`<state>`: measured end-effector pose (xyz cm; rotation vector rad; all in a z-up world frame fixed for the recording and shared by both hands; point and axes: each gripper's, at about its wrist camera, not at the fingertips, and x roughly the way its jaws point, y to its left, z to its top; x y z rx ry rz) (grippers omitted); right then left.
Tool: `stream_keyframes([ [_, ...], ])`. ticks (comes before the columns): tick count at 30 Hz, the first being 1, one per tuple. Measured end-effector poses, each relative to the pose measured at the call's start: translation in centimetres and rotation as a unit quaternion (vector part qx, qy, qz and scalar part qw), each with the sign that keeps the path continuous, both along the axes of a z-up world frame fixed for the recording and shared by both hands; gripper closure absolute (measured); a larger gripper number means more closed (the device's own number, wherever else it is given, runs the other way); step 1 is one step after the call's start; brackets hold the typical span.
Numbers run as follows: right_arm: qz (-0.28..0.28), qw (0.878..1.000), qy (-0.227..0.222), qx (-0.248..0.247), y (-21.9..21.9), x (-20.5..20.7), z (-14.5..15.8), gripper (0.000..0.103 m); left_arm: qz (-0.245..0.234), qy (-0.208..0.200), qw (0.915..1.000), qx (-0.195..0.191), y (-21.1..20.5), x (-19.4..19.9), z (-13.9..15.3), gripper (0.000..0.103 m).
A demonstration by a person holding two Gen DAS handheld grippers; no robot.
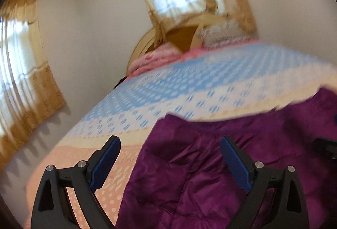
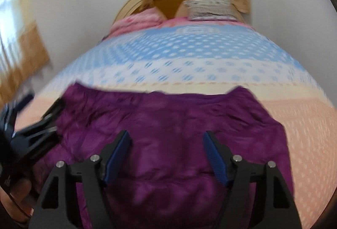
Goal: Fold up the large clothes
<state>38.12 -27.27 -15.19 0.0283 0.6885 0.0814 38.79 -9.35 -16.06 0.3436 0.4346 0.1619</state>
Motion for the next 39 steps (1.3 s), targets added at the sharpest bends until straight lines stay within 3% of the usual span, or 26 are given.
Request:
stream_keyframes([
  [2, -0.02, 0.999, 0.017, -0.019, -0.4, 1.3, -1.1, 0.03, 0.048, 0.027, 0.9985, 0.004, 1.3, 2.1, -1.4, 0.007],
  [4, -0.058, 0.997, 0.024, -0.035, -2.0, 2.4, -2.2, 0.03, 0.097, 0.08, 0.9911, -0.043, 4.2, 4.4, -2.9, 0.007],
  [6, -0.083, 0.996, 0.035, -0.01, -4.2, 3.5, -3.5, 0.026, 0.1, 0.119, 0.9828, -0.1, 6.2, 5.7, -3.7, 0.007],
  [8, -0.091, 0.995, 0.04, 0.012, -5.4, 3.9, -4.5, 0.024, 0.098, 0.123, 0.9806, -0.118, 6.7, 5.9, -3.8, 0.007],
  [14, -0.106, 0.993, 0.037, 0.02, -5.4, 3.2, -4.2, 0.021, 0.091, 0.114, 0.9855, -0.087, 4.9, 4.8, -3.0, 0.007],
  [16, -0.107, 0.992, 0.027, 0.054, -5.8, 1.8, -3.0, 0.022, 0.078, 0.094, 0.9887, -0.086, 4.7, 3.9, -1.6, 0.007],
  [17, -0.106, 0.992, 0.027, 0.064, -5.4, 2.3, -2.6, 0.024, 0.066, 0.085, 0.9902, -0.089, 4.5, 3.5, -0.9, 0.007],
  [19, -0.081, 0.993, 0.038, 0.08, -4.5, 2.0, -2.0, 0.044, 0.038, 0.06, 0.9936, -0.088, 3.8, 2.3, 0.1, 0.007],
  [23, -0.059, 0.994, 0.081, 0.035, -1.9, 5.0, -3.4, 0.051, 0.028, 0.08, 0.9953, -0.048, 1.3, 4.7, -1.1, 0.005],
  [25, -0.075, 0.991, 0.094, 0.051, -2.8, 6.7, -3.9, 0.052, 0.053, 0.104, 0.9928, -0.026, 0.9, 7.1, -2.6, 0.005],
  [29, -0.095, 0.987, 0.089, 0.088, -4.2, 7.5, -4.5, 0.05, 0.072, 0.13, 0.9865, -0.069, 2.3, 8.4, -3.3, 0.005],
  [32, -0.092, 0.989, 0.088, 0.071, -3.5, 7.4, -4.4, 0.046, 0.065, 0.139, 0.9866, -0.053, 1.8, 8.1, -3.0, 0.005],
  [35, -0.103, 0.988, 0.068, 0.092, -3.1, 6.3, -2.1, 0.046, 0.059, 0.12, 0.9883, -0.073, 1.8, 6.8, -1.1, 0.005],
  [37, -0.092, 0.992, 0.042, 0.074, -1.3, 6.0, -0.1, 0.046, 0.059, 0.106, 0.9888, -0.088, 1.7, 6.8, -0.2, 0.005],
  [39, -0.076, 0.994, 0.043, 0.062, 0.3, 6.7, 0.5, 0.051, 0.069, 0.101, 0.9894, -0.079, 1.4, 7.3, -0.2, 0.005],
])
